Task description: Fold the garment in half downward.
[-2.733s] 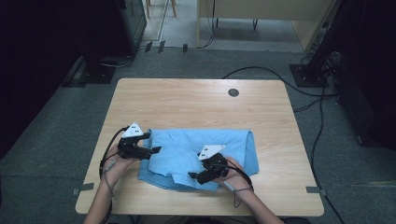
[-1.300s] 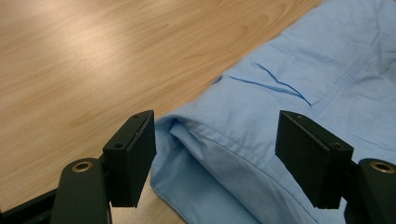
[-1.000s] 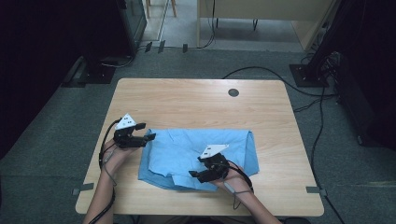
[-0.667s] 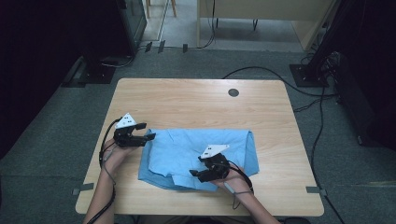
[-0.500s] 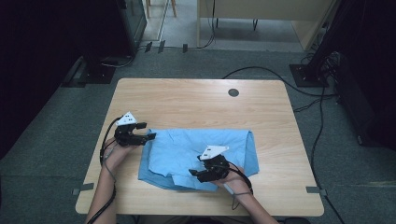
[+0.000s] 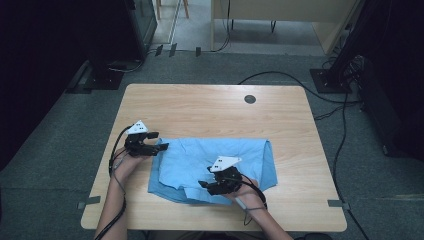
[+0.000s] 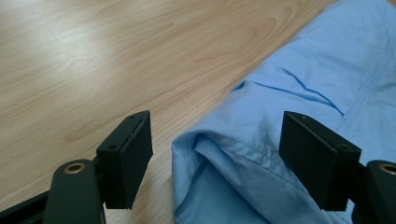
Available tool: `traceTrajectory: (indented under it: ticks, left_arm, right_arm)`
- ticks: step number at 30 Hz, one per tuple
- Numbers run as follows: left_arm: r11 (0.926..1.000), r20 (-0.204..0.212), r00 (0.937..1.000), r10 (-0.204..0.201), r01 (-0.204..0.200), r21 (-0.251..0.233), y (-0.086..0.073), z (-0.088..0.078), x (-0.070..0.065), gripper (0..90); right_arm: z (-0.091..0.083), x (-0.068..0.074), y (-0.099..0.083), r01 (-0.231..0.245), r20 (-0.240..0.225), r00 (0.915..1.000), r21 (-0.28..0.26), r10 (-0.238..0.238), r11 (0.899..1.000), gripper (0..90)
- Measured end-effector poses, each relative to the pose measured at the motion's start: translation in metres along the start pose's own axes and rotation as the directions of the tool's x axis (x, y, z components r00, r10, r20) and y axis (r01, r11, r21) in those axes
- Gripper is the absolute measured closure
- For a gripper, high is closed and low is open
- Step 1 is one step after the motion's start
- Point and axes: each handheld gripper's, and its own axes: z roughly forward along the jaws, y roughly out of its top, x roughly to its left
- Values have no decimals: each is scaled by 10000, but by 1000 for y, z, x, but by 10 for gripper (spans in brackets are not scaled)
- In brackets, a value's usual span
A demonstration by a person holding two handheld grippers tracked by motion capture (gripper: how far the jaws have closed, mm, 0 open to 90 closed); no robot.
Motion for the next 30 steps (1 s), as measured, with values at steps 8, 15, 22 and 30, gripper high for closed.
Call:
traceTrajectory:
  ticks: [8, 15, 22, 30]
  left_arm:
    - [9997, 125, 9998, -164, 162, 158, -1, 3, 4, 257]
    - [9998, 166, 9998, -83, 81, 162, -3, 3, 5, 257]
    - [9996, 200, 9995, 224, -228, 195, -3, 1, 4, 257]
    - [9997, 355, 9992, 201, -206, 134, -3, -1, 8, 258]
  right_arm:
    - [7, 6, 2, -508, 486, 9975, 23, 506, 9987, 377]
    - [11, 16, 2, -543, 1253, 9906, -136, 556, 9984, 377]
    - [10, 25, 1, -733, 1675, 9828, -353, 782, 9967, 392]
    - [13, 35, 0, -1093, 2106, 9700, -665, 1211, 9918, 400]
